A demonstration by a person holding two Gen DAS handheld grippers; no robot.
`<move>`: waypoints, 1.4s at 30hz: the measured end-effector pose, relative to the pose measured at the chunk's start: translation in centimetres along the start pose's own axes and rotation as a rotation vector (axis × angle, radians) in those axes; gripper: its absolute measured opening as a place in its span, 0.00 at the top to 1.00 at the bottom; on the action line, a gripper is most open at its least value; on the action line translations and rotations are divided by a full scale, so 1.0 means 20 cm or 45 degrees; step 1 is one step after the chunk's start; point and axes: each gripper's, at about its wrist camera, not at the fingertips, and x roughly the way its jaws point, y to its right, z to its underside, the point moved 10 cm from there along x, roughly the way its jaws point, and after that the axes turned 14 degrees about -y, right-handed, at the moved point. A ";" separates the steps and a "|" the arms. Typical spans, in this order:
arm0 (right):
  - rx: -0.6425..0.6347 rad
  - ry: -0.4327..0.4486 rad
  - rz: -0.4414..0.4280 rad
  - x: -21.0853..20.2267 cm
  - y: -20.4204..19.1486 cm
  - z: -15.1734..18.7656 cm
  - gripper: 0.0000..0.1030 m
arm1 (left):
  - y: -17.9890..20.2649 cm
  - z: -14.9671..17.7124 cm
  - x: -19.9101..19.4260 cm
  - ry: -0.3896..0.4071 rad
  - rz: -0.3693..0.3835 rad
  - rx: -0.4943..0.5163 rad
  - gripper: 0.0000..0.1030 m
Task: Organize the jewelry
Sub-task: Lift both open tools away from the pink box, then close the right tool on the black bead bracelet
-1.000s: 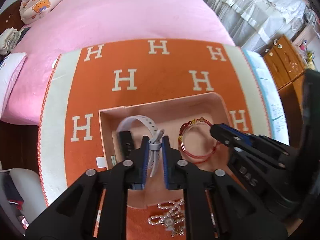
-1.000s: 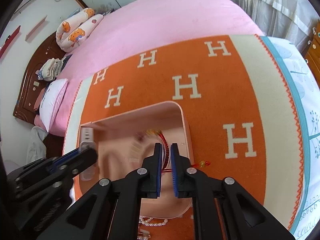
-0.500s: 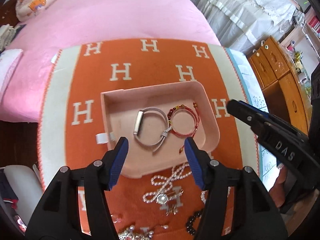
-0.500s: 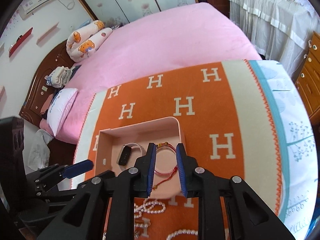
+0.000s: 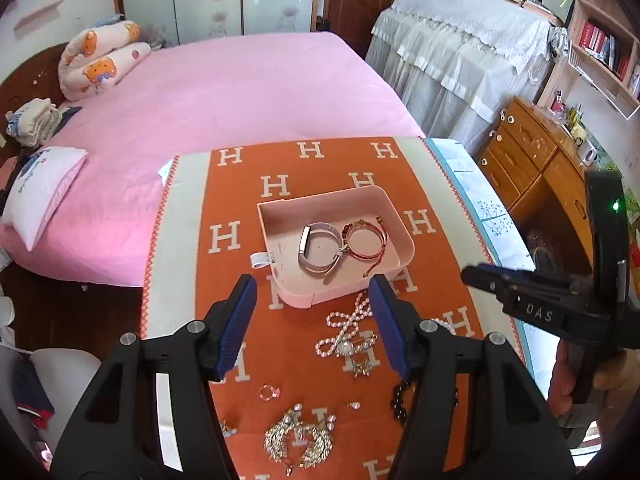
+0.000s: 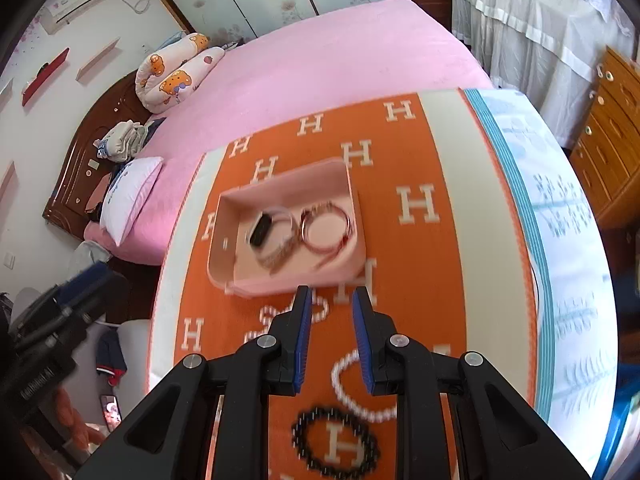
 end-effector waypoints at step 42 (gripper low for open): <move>0.011 -0.237 0.229 0.40 0.16 0.81 0.71 | 0.35 0.74 0.56 -0.471 0.058 0.280 0.46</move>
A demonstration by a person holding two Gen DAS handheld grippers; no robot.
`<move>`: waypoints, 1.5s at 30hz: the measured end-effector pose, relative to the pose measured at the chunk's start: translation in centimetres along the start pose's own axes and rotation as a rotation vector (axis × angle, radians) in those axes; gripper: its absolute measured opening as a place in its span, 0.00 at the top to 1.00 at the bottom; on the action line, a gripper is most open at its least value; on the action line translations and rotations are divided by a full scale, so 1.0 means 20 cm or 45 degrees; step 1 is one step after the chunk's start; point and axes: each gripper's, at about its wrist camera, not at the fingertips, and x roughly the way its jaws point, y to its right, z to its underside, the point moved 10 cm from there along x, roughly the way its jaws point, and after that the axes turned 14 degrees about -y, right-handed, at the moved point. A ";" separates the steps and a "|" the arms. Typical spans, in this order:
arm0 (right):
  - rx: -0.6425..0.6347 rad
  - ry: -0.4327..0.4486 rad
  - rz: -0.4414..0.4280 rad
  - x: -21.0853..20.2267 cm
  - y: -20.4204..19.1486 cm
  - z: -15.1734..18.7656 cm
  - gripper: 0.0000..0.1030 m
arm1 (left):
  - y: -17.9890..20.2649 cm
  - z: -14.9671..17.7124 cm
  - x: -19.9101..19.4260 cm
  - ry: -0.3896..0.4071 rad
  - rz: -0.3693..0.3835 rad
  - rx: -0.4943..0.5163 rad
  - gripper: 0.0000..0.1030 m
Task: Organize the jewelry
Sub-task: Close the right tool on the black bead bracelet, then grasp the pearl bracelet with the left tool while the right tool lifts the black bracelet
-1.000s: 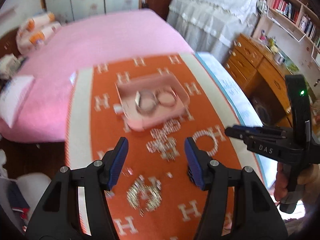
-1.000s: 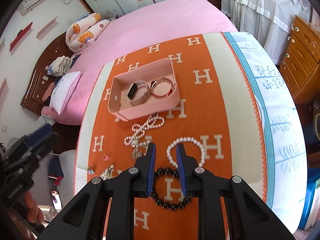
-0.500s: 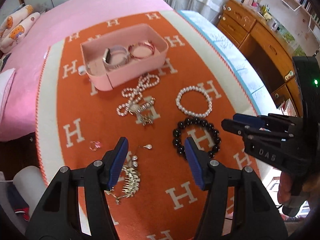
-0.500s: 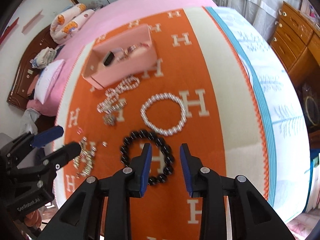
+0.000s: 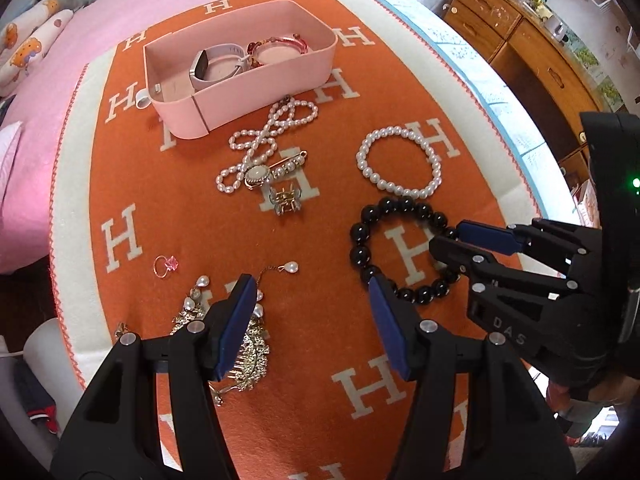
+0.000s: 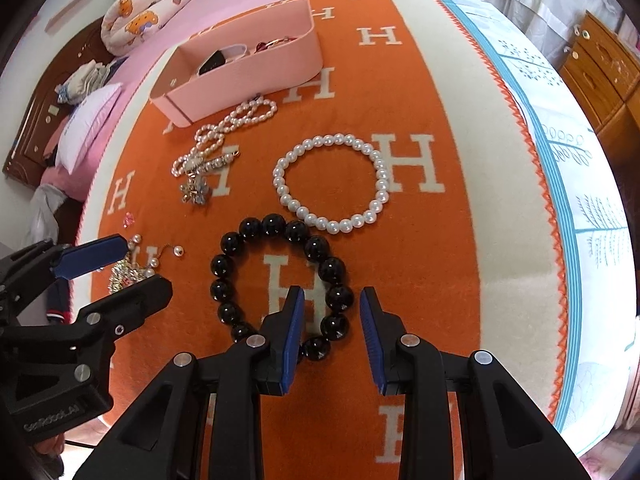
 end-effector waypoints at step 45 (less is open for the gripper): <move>0.284 0.063 0.003 -0.07 0.54 0.05 0.86 | 0.32 -0.60 0.29 -0.194 -0.132 0.151 0.95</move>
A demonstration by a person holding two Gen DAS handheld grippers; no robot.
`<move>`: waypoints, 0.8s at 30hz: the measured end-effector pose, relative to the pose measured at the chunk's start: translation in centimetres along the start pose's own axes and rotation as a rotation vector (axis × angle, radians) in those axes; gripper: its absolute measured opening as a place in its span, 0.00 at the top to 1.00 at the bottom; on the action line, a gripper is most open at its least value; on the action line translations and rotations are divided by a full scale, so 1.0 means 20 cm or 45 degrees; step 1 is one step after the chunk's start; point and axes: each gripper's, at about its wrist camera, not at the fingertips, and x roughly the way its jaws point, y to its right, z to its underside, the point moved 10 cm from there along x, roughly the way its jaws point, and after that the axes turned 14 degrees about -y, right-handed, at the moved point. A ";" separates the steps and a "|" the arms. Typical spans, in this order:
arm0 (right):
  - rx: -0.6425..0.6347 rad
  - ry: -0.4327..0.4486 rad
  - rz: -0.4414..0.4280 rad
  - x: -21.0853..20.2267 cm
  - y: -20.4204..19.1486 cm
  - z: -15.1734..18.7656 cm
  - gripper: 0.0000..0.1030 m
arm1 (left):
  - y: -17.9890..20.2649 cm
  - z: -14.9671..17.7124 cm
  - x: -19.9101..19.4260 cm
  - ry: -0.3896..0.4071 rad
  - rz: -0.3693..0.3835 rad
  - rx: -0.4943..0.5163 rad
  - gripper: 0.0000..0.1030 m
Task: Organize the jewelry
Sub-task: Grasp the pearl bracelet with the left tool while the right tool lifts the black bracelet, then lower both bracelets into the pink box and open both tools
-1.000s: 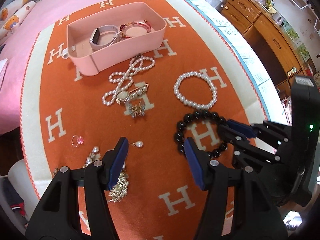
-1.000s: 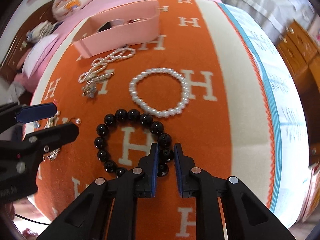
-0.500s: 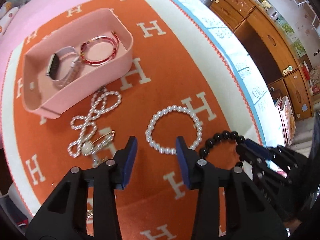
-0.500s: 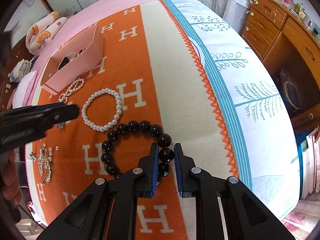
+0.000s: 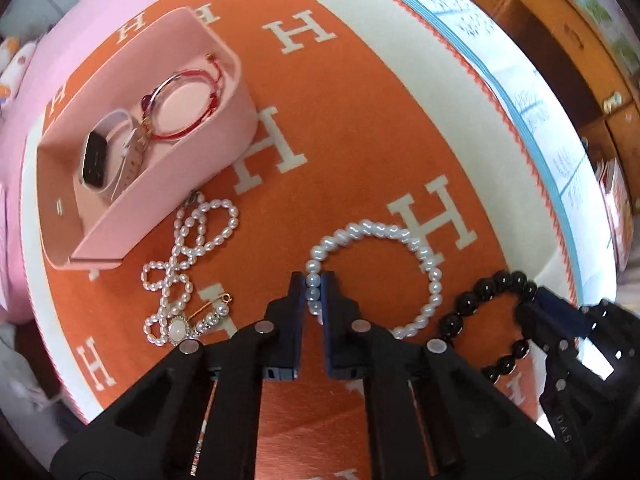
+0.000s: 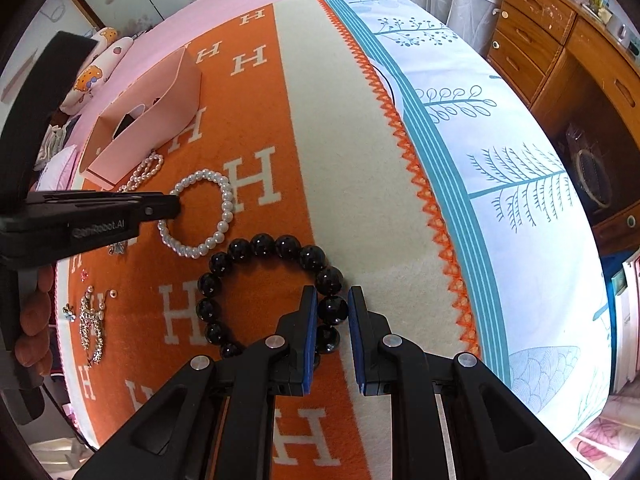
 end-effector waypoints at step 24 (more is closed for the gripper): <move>-0.299 0.187 -0.125 -0.62 -0.50 -0.20 0.86 | -0.39 0.37 -0.85 0.374 0.108 -0.201 0.95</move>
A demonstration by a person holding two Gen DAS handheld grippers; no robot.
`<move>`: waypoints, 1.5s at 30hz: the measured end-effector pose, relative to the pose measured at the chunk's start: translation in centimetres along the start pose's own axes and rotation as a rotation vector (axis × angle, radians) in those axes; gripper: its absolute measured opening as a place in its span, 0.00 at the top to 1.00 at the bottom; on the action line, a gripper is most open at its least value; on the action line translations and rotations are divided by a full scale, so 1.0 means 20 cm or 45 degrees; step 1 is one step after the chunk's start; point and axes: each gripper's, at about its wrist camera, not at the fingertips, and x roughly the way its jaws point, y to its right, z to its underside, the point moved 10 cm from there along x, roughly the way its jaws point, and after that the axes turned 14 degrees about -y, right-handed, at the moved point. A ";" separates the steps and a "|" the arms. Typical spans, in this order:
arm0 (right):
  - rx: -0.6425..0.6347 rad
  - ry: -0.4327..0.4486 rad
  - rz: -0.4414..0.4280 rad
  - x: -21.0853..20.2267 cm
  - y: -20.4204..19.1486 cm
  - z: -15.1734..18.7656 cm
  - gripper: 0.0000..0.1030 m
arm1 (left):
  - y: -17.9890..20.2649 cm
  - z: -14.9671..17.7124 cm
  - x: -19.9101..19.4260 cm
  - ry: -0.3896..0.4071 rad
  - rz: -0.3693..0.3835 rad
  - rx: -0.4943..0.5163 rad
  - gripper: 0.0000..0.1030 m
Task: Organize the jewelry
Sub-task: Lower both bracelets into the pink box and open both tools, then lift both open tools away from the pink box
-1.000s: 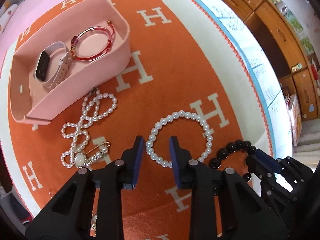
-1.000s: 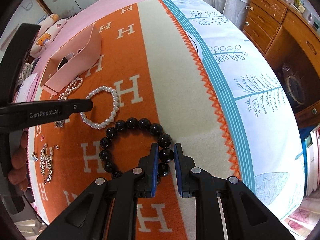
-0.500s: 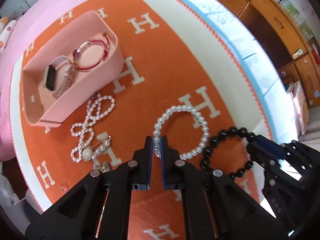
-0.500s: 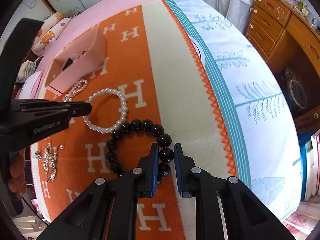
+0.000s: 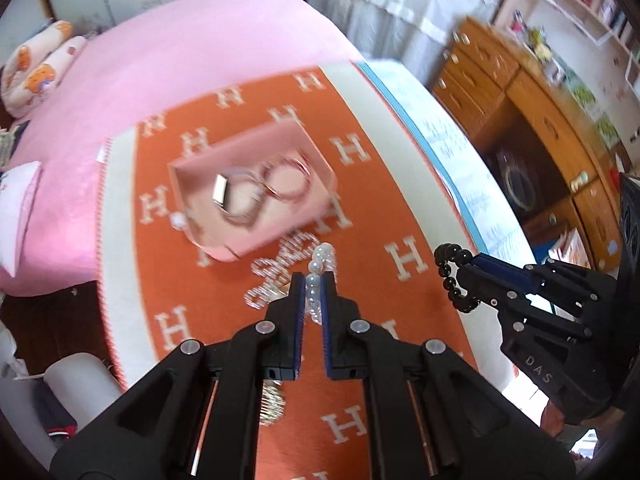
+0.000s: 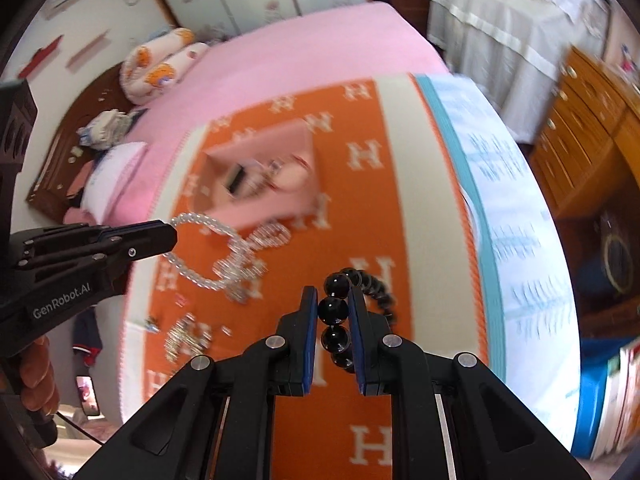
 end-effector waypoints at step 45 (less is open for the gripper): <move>-0.354 -0.039 -0.002 0.52 -0.31 -0.93 0.65 | -0.52 -0.34 0.58 -0.056 -0.048 -0.279 0.61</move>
